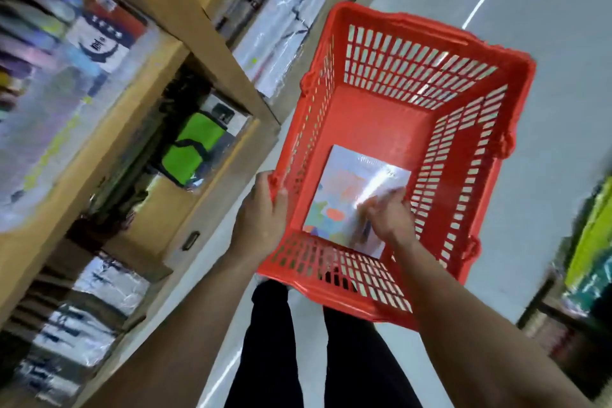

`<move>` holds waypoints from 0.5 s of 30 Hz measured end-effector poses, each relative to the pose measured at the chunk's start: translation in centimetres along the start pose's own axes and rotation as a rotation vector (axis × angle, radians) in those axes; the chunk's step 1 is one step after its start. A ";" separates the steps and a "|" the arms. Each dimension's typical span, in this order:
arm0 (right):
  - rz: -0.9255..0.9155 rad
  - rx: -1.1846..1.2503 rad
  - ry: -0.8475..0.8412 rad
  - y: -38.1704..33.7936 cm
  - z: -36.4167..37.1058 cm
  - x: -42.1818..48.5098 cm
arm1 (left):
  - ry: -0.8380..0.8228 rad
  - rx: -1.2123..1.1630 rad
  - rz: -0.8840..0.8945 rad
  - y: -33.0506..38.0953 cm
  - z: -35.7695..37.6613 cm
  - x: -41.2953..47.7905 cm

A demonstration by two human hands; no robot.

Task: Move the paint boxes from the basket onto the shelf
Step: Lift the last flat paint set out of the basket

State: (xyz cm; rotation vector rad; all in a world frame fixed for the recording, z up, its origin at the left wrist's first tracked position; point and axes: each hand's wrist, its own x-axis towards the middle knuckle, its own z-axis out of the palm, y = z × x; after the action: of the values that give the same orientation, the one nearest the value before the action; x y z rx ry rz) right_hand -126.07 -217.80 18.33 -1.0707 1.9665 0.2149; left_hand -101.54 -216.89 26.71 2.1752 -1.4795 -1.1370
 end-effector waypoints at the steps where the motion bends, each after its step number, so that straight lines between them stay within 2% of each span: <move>1: 0.003 0.020 0.032 0.0 0.7 0.3 | 0.002 -0.011 0.012 -0.2 0.0 0.0; 5: 0.052 0.134 0.187 0.1 2.6 0.8 | -0.010 0.004 0.020 -0.1 -0.2 -0.1; 10: 0.101 0.262 0.081 -0.2 2.9 2.0 | -0.066 -0.031 -0.009 0.5 -0.6 -0.4; 15: 0.010 0.392 0.206 -0.3 2.3 0.8 | -0.092 -0.050 -0.031 0.5 -0.6 -0.3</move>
State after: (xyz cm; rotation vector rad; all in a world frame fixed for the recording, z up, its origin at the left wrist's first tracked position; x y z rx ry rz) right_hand -124.66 -217.37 16.39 -0.8509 2.0830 -0.2775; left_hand -101.48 -216.94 27.56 2.1467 -1.4425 -1.2859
